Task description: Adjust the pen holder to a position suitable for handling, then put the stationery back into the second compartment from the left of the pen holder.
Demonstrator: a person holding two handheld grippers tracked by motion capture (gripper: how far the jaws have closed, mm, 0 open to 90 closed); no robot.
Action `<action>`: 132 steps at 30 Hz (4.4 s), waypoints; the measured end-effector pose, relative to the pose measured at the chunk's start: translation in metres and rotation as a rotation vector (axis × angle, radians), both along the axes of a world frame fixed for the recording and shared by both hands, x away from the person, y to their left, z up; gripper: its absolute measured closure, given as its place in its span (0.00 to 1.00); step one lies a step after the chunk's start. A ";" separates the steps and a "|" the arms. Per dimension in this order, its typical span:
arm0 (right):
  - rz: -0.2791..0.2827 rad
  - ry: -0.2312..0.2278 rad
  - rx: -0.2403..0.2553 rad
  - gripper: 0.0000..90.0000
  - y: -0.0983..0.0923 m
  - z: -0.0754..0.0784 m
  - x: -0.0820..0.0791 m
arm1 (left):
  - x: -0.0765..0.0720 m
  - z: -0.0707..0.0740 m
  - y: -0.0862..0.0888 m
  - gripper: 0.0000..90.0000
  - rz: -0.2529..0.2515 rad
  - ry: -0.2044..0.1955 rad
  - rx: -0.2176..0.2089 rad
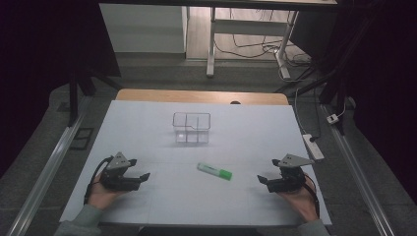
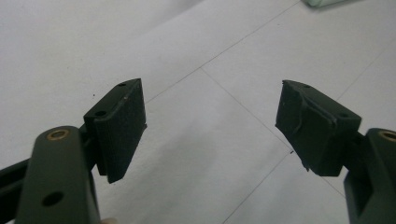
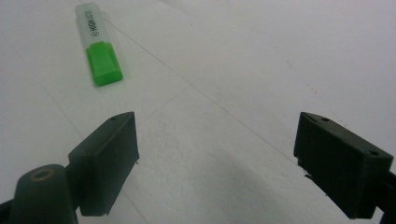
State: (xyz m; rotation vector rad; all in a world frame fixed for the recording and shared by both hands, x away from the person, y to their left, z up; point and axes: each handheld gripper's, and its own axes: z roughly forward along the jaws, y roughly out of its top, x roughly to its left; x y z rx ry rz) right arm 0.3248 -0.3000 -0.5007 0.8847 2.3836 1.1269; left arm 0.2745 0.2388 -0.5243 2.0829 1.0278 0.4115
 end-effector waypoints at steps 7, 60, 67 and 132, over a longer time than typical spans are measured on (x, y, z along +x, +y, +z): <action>-0.001 0.010 0.002 0.16 0.000 0.000 0.000 | -0.001 0.001 0.000 0.27 -0.003 -0.001 -0.004; 0.111 0.042 -0.011 0.24 0.040 0.025 0.011 | -0.004 0.007 0.003 0.26 -0.019 -0.002 -0.021; 0.131 0.049 -0.015 0.25 0.052 0.030 0.017 | -0.004 0.006 0.003 0.25 -0.020 0.003 -0.018; 0.385 0.271 -0.355 0.43 0.166 -0.001 0.053 | -0.003 0.004 0.000 0.25 -0.026 0.018 0.001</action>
